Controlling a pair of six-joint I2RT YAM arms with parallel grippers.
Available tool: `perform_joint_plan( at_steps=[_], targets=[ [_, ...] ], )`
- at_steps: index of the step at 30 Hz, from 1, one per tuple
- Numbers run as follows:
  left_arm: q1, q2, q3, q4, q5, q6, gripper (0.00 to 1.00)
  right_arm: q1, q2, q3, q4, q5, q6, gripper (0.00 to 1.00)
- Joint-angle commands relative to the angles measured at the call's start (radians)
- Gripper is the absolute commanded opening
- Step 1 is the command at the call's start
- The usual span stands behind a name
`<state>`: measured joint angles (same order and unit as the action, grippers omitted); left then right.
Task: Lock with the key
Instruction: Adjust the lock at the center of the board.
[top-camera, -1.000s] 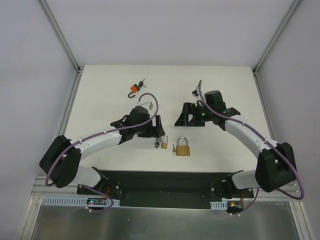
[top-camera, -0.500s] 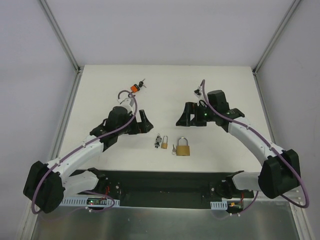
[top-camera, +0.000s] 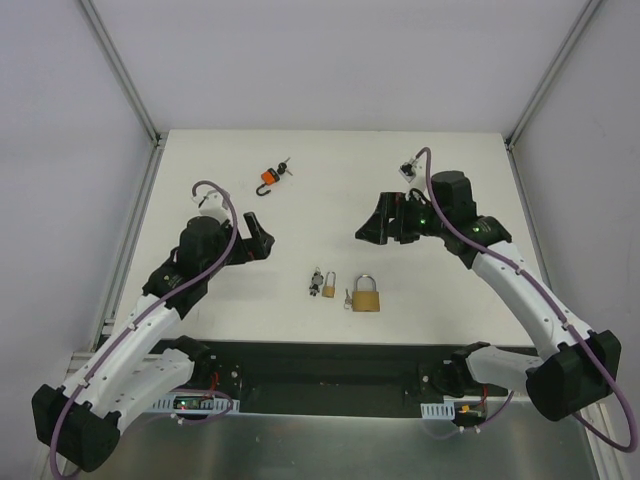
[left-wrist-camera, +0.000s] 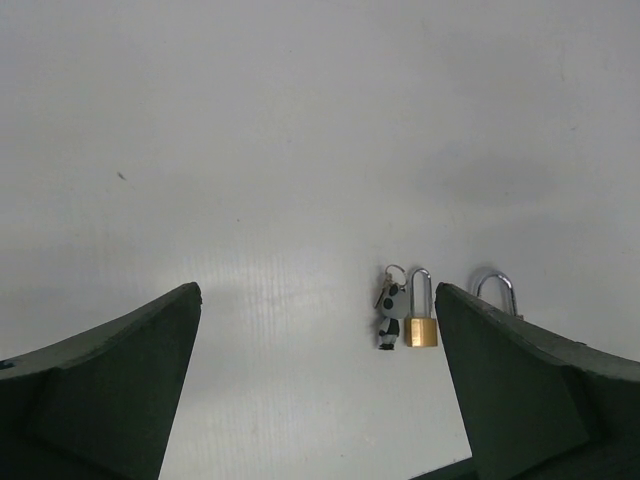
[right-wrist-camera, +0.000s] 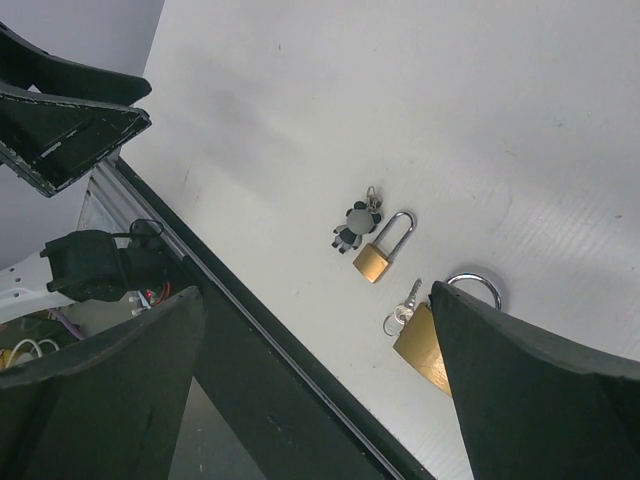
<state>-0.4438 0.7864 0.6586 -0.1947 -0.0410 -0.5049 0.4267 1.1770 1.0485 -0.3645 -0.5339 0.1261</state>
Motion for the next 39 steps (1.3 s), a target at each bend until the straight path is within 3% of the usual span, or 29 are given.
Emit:
perform_joint_plan(
  at_steps=[1, 6, 17, 29, 39],
  targets=[
    [0.004, 0.052, 0.07, -0.074, -0.063, 0.072, 0.99, -0.003, 0.003, 0.033, -0.016, 0.006, 0.004, 0.97],
    [0.004, 0.164, 0.114, -0.083, -0.046, 0.103, 0.99, -0.005, 0.026, 0.033, -0.016, 0.003, 0.004, 0.97],
    [0.05, 0.605, 0.369, -0.097, 0.03, 0.216, 0.98, -0.006, 0.093, 0.053, -0.025, -0.009, -0.016, 0.97],
    [0.189, 1.039, 0.778, -0.156, 0.161, 0.339, 0.88, -0.022, 0.148, 0.074, -0.037, -0.021, -0.037, 0.96],
    [0.229, 1.436, 1.27, -0.304, 0.161, 0.419, 0.84, -0.048, 0.171, 0.077, -0.042, -0.026, -0.043, 0.97]
  ],
)
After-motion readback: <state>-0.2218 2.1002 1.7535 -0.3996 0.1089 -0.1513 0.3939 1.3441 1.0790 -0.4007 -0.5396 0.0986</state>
